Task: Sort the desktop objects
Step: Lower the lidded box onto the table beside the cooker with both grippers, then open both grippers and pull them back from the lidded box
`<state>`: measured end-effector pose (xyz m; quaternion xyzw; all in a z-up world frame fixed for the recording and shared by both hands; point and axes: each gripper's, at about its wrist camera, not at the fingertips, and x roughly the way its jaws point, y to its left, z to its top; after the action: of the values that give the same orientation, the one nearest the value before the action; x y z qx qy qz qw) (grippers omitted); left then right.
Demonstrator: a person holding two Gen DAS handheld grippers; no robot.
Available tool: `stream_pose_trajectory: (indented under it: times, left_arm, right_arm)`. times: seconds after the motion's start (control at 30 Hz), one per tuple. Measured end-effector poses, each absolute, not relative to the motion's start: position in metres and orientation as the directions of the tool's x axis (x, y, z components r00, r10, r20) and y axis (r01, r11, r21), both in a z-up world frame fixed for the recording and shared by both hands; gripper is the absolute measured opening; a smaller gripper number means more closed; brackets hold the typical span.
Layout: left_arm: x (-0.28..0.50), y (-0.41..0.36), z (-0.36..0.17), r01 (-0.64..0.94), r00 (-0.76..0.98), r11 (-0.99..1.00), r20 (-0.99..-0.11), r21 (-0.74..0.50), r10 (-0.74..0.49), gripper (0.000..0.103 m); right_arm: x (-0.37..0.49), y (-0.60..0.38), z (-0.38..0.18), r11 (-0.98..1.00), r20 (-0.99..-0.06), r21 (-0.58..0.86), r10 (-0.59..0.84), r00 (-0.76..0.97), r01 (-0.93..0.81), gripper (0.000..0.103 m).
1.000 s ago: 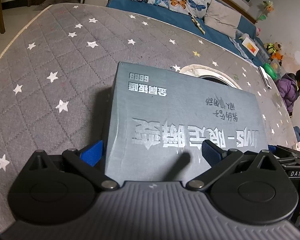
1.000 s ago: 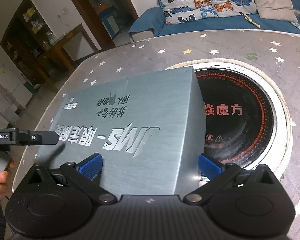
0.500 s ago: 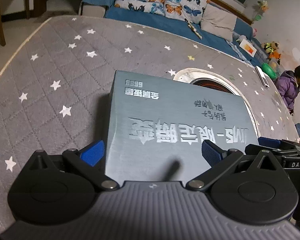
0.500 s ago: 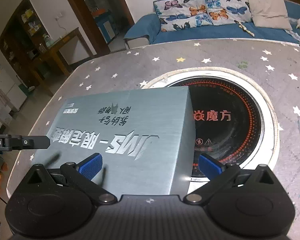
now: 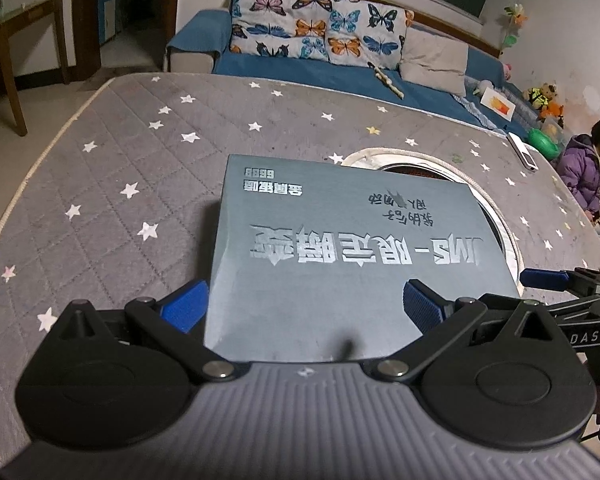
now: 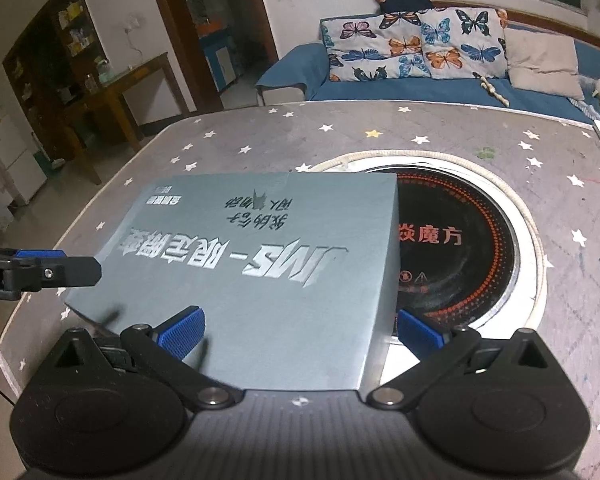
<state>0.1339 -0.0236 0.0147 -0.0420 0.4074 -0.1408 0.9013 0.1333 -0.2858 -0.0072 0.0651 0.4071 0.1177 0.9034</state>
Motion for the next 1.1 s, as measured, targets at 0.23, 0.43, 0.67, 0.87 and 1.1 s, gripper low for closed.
stream_pose_trajectory:
  times: [0.23,0.43,0.67,0.87,1.1]
  left_arm:
    - [0.113,-0.025,0.014,0.213,0.644,0.958,-0.709,-0.193,-0.287,0.103]
    - [0.096,-0.025,0.013,0.196,0.66,0.965,-0.704,-0.174,-0.261,0.103]
    - [0.077,-0.027,0.011,0.186,0.673,0.97,-0.699,-0.157,-0.242,0.103]
    - [0.061,-0.029,0.009,0.18,0.685,0.973,-0.691,-0.144,-0.229,0.103]
    - [0.046,-0.03,0.004,0.168,0.695,0.978,-0.689,-0.12,-0.204,0.103]
  right_arm:
    - [0.115,-0.277,-0.006,0.967,-0.716,0.178,0.256,0.649,-0.185,0.103]
    - [0.1,-0.272,-0.009,0.965,-0.711,0.177,0.26,0.654,-0.191,0.103]
    - [0.081,-0.267,-0.012,0.961,-0.703,0.193,0.277,0.655,-0.198,0.103]
    - [0.067,-0.263,-0.017,0.96,-0.708,0.182,0.279,0.649,-0.214,0.103]
    - [0.057,-0.258,-0.023,0.957,-0.72,0.156,0.279,0.635,-0.244,0.103]
